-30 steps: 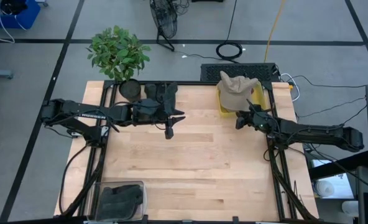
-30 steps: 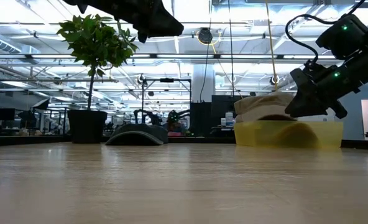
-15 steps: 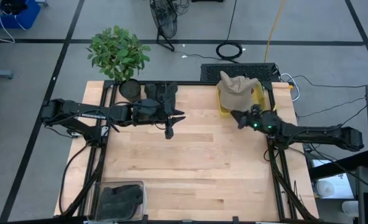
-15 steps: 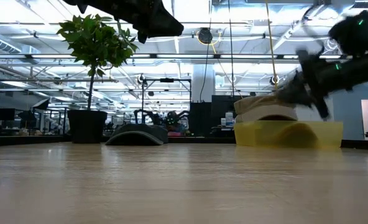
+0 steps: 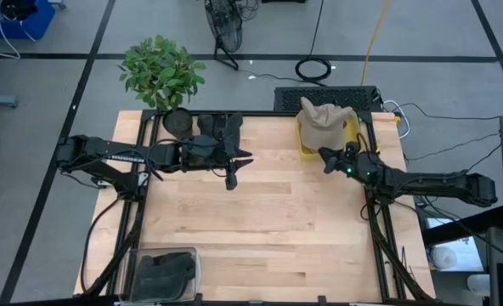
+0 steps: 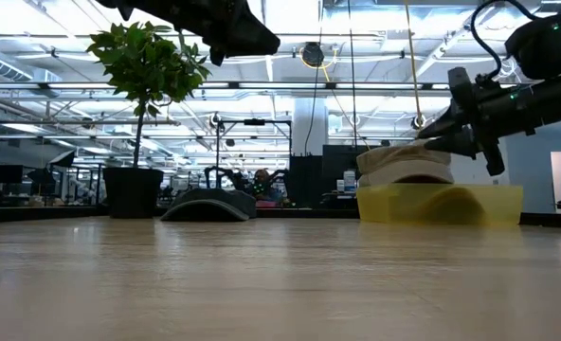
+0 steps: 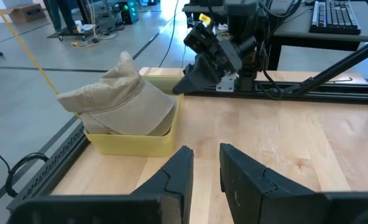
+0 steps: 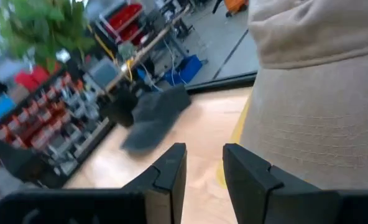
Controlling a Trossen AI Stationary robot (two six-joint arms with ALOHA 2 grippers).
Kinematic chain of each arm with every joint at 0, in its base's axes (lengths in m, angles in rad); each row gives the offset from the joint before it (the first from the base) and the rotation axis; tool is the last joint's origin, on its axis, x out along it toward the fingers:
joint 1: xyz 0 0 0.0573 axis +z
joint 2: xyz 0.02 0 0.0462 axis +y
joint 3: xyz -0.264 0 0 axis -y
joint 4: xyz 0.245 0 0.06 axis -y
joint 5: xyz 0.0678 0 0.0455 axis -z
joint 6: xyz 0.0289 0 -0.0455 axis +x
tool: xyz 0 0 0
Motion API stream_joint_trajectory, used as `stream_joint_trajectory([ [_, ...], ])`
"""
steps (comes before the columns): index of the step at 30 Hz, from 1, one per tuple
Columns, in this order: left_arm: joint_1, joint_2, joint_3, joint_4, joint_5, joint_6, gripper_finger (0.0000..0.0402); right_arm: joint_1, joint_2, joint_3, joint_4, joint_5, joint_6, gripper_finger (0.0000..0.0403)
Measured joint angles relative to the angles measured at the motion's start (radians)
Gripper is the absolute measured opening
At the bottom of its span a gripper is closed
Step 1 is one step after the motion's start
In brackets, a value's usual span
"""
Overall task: Pick & Place hat
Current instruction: Put the brown cap into the yellow bin
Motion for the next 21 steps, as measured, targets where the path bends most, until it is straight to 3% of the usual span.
stream_joint_trajectory([
  [3,0.000,0.000,0.000,0.000,0.000,0.000,0.0085,0.000,0.000,0.038,-0.027,-0.008,-0.064,0.0096],
  [12,0.000,0.000,0.000,0.000,0.000,0.002,0.0085,-0.020,0.062,0.270,-0.325,-0.032,-0.307,0.0096],
  [21,0.000,0.000,0.000,-0.001,-0.001,0.002,0.0085,-0.181,0.207,0.529,-0.601,-0.033,-0.529,0.0107],
])
